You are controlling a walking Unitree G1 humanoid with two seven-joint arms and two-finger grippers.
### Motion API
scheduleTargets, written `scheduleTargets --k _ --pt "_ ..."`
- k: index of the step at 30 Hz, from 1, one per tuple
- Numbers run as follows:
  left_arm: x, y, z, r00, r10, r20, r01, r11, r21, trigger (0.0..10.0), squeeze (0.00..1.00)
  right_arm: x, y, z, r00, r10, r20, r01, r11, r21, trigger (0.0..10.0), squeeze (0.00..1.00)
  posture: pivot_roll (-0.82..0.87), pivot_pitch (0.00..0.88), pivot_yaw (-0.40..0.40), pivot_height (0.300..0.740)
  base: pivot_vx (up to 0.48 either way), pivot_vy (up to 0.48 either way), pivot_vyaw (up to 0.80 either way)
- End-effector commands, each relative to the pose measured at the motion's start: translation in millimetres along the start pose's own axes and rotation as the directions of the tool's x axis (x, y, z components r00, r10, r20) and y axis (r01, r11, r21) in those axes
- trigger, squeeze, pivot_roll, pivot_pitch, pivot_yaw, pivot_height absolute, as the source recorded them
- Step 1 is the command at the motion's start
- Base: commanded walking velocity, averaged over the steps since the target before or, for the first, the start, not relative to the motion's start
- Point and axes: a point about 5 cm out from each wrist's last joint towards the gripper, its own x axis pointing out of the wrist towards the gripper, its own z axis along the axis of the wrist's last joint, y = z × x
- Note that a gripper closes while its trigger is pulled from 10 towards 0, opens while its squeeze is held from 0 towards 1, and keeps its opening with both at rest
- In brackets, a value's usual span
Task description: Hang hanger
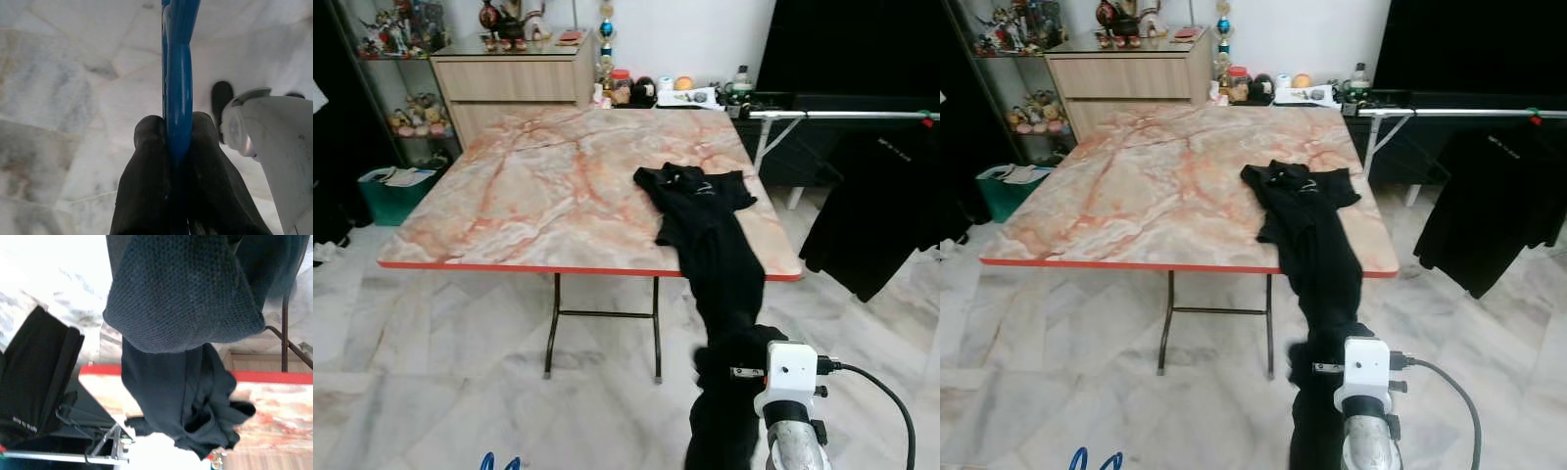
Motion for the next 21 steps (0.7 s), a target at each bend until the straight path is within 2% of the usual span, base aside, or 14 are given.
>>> scheduleTargets --k 1,13,21 --pt "-0.2 1.3 -1 1.000 0.008 -0.005 -0.008 1.000 0.018 10.0 0.00 1.3 -4.7 6 0.999 -0.021 0.030 0.021 1.000 0.008 10.0 0.00 0.05 0.000 0.056 0.740 0.000 0.000 0.00" --pt "-0.1 -0.2 -2 1.000 -0.001 -0.008 0.001 0.999 0.033 10.0 0.00 2.7 -6.2 9 0.998 -0.038 0.042 0.037 0.999 0.009 10.0 0.00 0.05 0.000 0.057 0.740 0.000 0.000 0.00" --pt "-0.1 -0.3 -2 1.000 0.004 -0.003 -0.004 0.999 0.044 10.0 0.00 9.7 -8.7 25 0.992 -0.072 0.104 0.072 0.997 0.008 10.0 0.00 0.05 0.000 0.059 0.740 0.000 0.000 0.00"
